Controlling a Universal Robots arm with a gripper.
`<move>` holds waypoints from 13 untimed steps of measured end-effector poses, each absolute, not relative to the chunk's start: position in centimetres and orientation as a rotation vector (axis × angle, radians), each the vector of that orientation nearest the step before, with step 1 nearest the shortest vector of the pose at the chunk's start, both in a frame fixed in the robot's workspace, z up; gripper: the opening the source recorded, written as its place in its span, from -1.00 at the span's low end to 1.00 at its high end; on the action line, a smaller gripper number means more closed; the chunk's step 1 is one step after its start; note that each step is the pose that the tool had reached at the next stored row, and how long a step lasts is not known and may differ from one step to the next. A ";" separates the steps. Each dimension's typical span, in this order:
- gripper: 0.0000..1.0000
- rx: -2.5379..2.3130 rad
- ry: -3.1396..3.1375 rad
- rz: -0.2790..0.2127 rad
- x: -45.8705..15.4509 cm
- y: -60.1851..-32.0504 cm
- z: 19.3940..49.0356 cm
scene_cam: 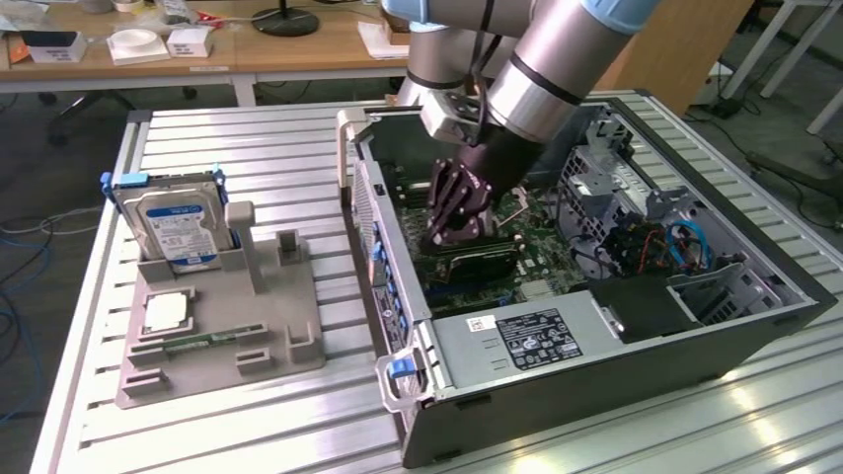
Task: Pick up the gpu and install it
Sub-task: 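Press down on the gpu until it lock into place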
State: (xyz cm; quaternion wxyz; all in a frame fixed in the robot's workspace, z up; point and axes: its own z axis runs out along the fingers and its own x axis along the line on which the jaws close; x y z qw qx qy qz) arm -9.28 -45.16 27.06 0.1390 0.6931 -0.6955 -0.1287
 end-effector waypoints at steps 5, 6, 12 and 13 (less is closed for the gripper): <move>-0.80 2.048 -2.056 -0.299 -9.6 -45.1 27.1; -0.80 2.056 -2.064 -0.285 -9.7 -45.1 27.1; -0.80 2.095 -2.105 -0.214 -10.6 -45.0 27.0; -0.80 2.096 -2.106 -0.212 -10.6 -45.0 27.0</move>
